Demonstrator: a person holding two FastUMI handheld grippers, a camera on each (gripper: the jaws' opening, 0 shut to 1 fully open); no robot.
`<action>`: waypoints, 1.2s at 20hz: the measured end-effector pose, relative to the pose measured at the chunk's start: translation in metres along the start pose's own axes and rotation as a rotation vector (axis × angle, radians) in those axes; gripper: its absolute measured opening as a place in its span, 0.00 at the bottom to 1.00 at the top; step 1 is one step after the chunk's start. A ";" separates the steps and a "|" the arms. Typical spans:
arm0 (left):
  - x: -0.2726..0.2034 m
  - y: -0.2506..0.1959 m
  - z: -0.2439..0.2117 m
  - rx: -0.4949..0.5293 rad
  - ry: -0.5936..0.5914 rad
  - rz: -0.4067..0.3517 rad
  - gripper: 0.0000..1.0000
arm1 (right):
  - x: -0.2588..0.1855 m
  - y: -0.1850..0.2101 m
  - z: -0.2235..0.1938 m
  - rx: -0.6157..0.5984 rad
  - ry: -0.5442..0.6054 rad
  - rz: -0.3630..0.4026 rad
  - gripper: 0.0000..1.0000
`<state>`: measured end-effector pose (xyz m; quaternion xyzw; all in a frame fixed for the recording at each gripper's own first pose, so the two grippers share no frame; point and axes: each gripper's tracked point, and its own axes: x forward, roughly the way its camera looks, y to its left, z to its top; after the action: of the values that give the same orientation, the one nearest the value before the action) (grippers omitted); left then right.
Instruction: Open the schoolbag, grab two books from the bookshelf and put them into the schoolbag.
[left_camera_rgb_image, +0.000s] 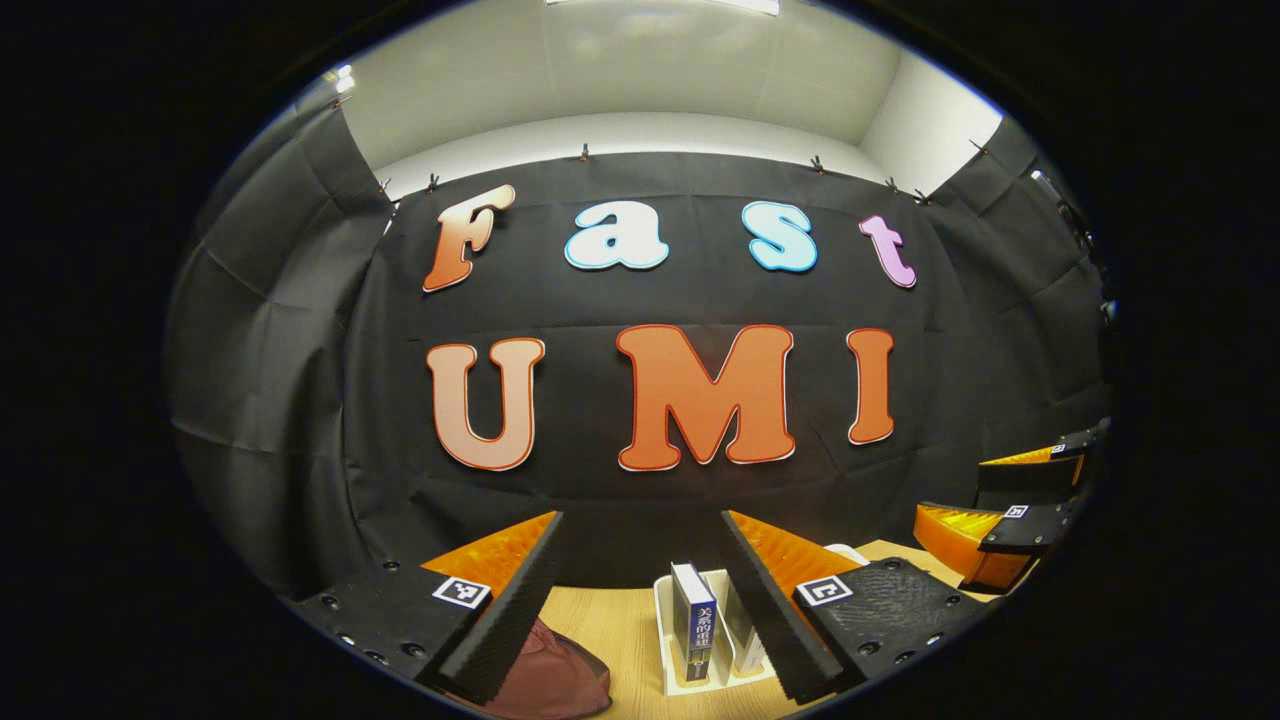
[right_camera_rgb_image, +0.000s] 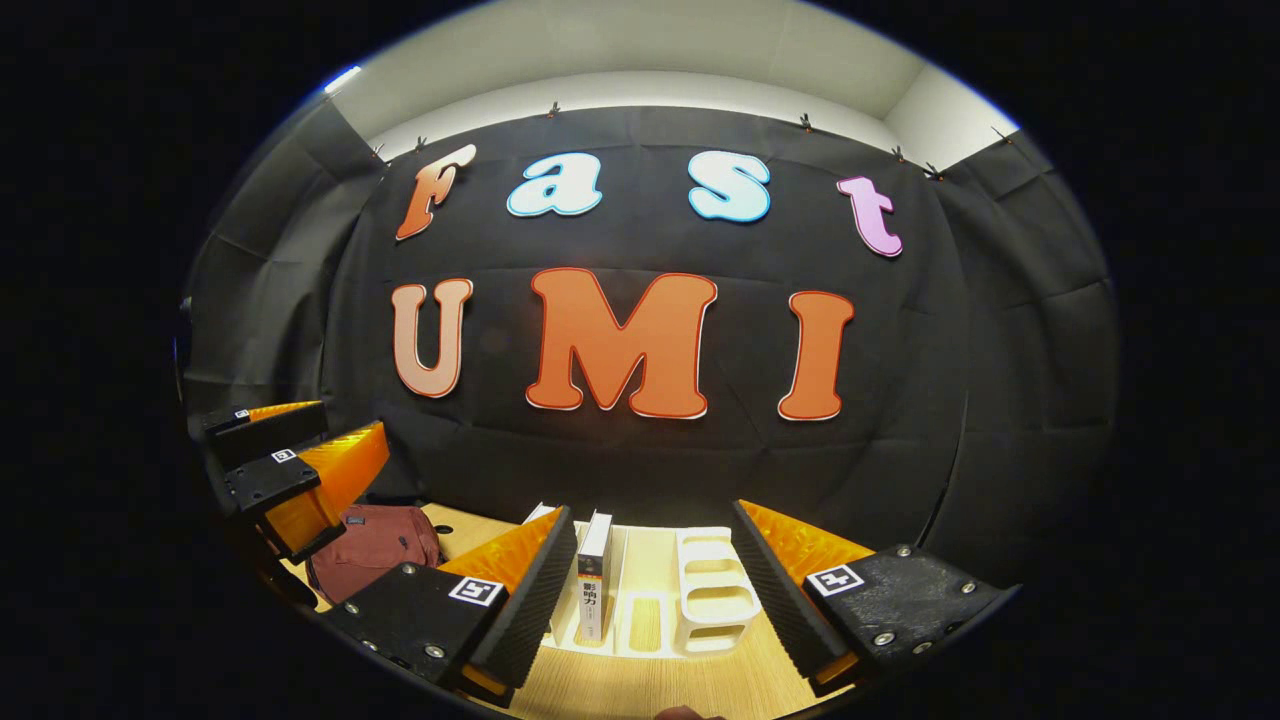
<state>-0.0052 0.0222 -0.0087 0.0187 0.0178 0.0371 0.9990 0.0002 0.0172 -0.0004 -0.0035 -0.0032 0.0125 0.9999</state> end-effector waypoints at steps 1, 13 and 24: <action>0.000 0.001 0.000 0.001 -0.001 0.002 0.97 | 0.000 -0.001 0.000 0.001 0.001 -0.001 0.94; -0.004 0.013 -0.018 0.087 0.061 0.002 0.96 | 0.003 -0.002 -0.007 -0.004 0.015 -0.007 0.94; -0.031 0.064 -0.075 0.455 0.266 -0.046 0.96 | 0.009 -0.010 -0.023 -0.024 0.049 -0.029 0.94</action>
<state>-0.0434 0.0861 -0.0796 0.2372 0.1575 0.0114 0.9585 0.0099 0.0074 -0.0234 -0.0159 0.0210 -0.0023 0.9996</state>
